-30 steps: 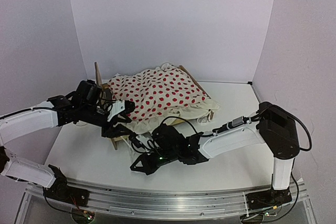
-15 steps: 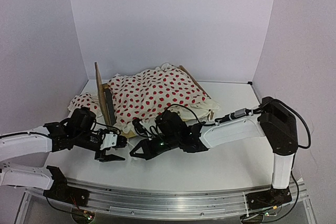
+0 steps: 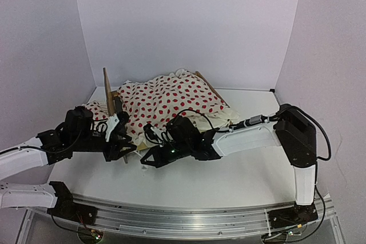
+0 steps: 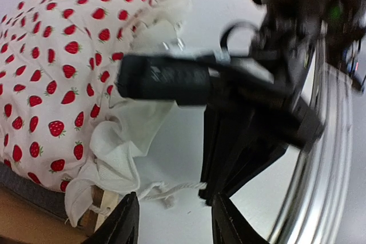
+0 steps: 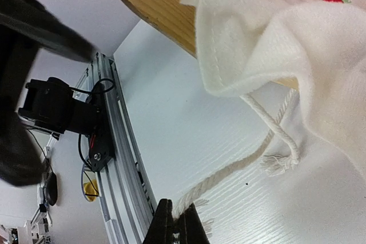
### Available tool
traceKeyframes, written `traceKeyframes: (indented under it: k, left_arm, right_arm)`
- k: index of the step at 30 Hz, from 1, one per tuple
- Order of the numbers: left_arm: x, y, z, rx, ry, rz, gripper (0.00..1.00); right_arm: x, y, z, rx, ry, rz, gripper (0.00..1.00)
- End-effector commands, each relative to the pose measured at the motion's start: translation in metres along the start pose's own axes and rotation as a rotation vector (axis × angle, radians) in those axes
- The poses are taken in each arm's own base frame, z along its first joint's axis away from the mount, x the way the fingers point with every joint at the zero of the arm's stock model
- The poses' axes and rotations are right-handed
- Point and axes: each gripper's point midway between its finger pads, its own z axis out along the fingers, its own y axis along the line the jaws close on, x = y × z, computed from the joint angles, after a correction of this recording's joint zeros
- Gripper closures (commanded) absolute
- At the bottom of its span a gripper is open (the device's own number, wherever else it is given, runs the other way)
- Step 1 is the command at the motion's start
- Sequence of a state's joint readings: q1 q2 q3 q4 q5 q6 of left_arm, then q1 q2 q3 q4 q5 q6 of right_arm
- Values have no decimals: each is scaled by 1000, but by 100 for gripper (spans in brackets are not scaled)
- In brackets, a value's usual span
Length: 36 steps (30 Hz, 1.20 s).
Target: Set up the pet bed
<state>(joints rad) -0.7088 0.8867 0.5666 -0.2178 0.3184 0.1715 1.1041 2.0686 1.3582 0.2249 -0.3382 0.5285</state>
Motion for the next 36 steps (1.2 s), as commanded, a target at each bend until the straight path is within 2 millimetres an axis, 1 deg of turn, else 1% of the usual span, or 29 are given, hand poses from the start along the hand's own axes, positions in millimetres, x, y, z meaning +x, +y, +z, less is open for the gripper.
traceKeyframes:
  k: [1,3,4,5,7,9,13,16,19,21,22,23,24,25,27,28,31,33,34,36]
  left_arm:
    - [0,8,1,-50,-50,-476,58]
    - [26,16,13,-109,44,-599,57]
    - [37,16,19,-116,83,-642,57]
    - [43,15,23,-112,91,-669,56]
    - [47,14,26,-105,77,-683,54]
    - [58,13,33,-112,110,-697,52]
    - [73,22,45,-175,182,-735,48]
    - [83,32,45,-251,213,-774,48]
    - [98,42,42,-339,248,-831,47]
    - [108,60,38,-412,246,-901,47]
    - [110,73,34,-452,221,-952,47]
    - [105,84,34,-467,166,-991,47]
    - [98,91,35,-463,113,-1020,47]
    - [90,94,37,-446,66,-1048,47]
    - [72,94,42,-383,-12,-1075,47]
    - [69,92,43,-363,-16,-1087,48]
    - [75,86,42,-357,25,-1112,51]
    - [81,82,37,-366,59,-1116,51]
    - [81,81,33,-372,59,-1113,51]
    - [82,84,26,-403,54,-1101,50]
  right_arm:
    - [-7,-2,-3,28,-23,-41,100]
    - [-8,-4,-8,46,-34,-62,100]
    - [-9,-5,-9,53,-39,-70,100]
    - [-9,-6,-8,62,-42,-72,100]
    - [-8,-10,-6,71,-43,-69,100]
    - [-8,-12,-4,76,-45,-69,100]
    - [-15,-10,-2,76,-59,-92,100]
    - [-20,-7,-1,70,-67,-118,100]
    - [-21,-6,5,54,-63,-138,100]
    - [-26,-3,12,35,-66,-153,100]
    - [-27,-3,15,29,-68,-157,100]
    - [-27,-5,19,27,-67,-158,100]
    - [-28,-5,21,22,-72,-162,100]
    - [-28,-7,24,20,-73,-163,100]
    - [-27,-10,29,20,-72,-159,100]
    - [-27,-12,30,22,-71,-156,100]
    - [-24,-23,37,39,-65,-134,100]
    - [-22,-32,45,49,-60,-114,100]
    - [-21,-37,48,53,-58,-104,100]
    - [-26,-40,55,49,-66,-93,100]
